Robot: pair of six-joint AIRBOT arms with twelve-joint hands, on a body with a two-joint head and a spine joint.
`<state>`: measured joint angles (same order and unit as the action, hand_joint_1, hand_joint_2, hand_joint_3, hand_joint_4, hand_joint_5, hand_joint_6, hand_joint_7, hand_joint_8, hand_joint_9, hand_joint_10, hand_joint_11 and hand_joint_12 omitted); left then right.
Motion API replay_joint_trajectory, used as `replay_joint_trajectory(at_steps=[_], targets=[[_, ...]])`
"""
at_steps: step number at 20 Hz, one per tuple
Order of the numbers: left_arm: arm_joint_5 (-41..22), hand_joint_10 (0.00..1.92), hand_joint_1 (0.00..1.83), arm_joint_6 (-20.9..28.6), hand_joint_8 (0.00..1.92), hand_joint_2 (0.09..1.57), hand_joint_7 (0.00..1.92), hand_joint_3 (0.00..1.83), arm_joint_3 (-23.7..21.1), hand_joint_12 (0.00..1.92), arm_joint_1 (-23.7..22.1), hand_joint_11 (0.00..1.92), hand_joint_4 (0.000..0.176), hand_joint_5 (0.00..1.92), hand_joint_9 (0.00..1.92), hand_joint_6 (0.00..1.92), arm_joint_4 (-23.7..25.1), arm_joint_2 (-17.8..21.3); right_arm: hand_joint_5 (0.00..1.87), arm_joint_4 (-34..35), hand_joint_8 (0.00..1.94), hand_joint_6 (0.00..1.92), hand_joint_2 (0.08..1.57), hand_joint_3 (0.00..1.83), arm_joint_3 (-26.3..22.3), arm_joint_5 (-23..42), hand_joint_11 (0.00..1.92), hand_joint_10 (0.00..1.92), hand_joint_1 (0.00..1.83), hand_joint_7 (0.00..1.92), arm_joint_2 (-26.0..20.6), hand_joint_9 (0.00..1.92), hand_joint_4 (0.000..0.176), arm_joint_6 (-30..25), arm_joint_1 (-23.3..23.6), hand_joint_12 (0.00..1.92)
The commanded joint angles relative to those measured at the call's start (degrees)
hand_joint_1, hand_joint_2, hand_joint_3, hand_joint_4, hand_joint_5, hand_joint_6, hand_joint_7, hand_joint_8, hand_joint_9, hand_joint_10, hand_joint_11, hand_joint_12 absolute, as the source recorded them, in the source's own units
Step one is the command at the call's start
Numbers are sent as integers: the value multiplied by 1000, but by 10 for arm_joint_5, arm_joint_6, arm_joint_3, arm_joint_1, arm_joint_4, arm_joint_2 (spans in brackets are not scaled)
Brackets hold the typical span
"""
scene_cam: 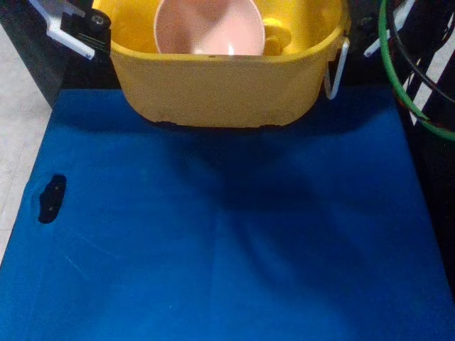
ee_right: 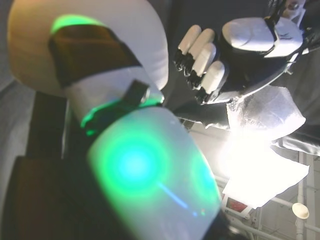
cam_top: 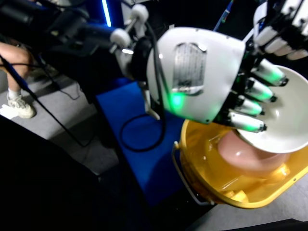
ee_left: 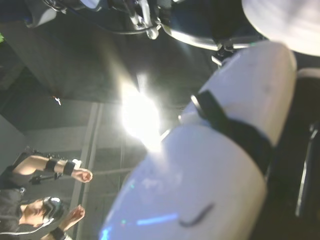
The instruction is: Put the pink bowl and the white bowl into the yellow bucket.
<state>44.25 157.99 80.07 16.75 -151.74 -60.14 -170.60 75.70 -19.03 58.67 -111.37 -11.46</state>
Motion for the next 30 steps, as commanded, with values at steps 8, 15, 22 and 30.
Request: replay_joint_trajectory(at_steps=[8,15,22,30], targets=[[73,1180,885,3,626,1127,539,0,7,1835,20,81,0,659,317,282,-61,2,333,-20,15,470,908,0,-18,-68,0,346,922,309,-9,127,0,-5,16,1261],[138,1187,859,3,561,1151,535,0,2,1880,68,101,0,741,314,89,-124,18,255,-20,0,363,1014,13,-70,-101,0,218,941,285,-57,92,0,-6,18,770],[322,1240,906,32,738,1162,409,1,-34,1919,203,206,0,370,259,720,-208,64,401,-20,29,259,1041,0,-207,-277,0,72,866,490,-182,389,0,-23,-25,1063],[488,877,867,61,549,1204,356,0,-63,1775,258,173,0,120,338,624,-208,70,137,-20,0,72,1012,0,-215,-597,0,2,918,378,-201,374,91,-295,-215,948]])
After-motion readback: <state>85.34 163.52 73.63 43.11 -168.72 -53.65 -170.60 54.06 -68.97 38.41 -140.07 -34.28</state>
